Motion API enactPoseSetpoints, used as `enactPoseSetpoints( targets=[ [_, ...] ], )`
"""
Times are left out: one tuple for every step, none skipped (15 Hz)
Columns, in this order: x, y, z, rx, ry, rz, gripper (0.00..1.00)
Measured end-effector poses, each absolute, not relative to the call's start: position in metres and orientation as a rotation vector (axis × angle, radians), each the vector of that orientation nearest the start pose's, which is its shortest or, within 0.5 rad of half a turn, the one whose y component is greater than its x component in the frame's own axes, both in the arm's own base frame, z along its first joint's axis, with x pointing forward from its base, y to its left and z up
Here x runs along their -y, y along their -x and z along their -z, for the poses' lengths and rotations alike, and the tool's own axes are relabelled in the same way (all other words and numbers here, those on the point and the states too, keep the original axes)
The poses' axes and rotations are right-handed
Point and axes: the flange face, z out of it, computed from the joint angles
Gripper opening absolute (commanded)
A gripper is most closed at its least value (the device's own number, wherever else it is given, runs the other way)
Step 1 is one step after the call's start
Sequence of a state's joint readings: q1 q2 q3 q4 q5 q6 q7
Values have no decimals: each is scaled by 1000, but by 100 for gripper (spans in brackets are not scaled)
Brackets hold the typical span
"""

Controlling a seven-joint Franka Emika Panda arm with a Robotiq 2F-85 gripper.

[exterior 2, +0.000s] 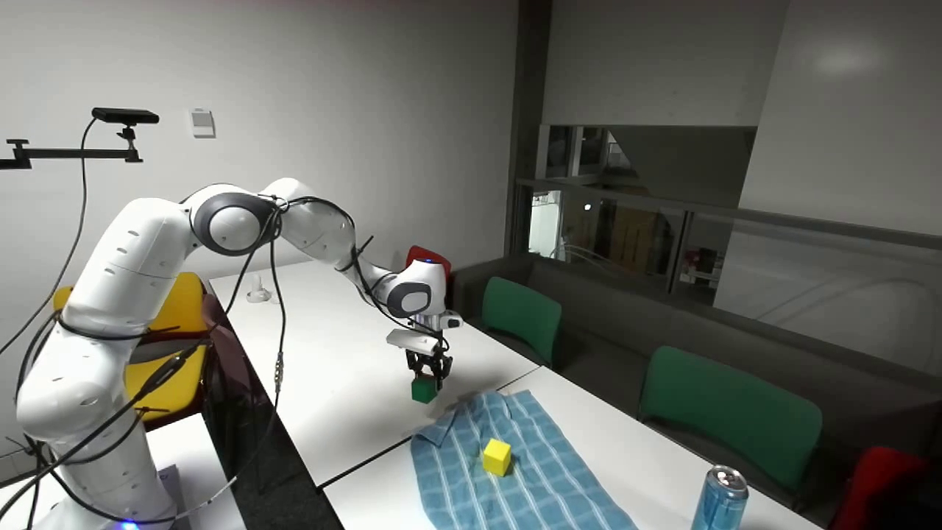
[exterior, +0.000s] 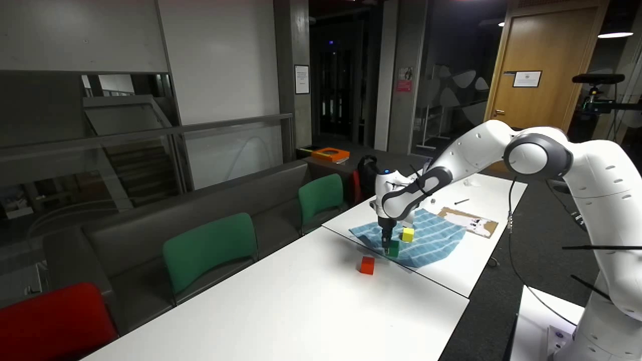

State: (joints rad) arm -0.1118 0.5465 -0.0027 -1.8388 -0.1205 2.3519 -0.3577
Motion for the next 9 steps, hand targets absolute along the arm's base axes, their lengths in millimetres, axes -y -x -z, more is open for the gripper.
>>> enactPoseSetpoints(
  targets=[
    [83, -632, -237, 487, 3189, -79, 31],
    [91, -625, -246, 441, 3204, -74, 31],
    [100, -618, -254, 393, 3217, -71, 31],
    [110, -611, -260, 337, 3229, -70, 31],
    [121, -603, -264, 280, 3240, -73, 31],
    [132, -597, -267, 236, 3248, -79, 31],
    [141, -591, -268, 209, 3254, -86, 56],
    [146, -587, -267, 199, 3260, -95, 56],
    [149, -585, -266, 196, 3263, -102, 56]
  ],
)
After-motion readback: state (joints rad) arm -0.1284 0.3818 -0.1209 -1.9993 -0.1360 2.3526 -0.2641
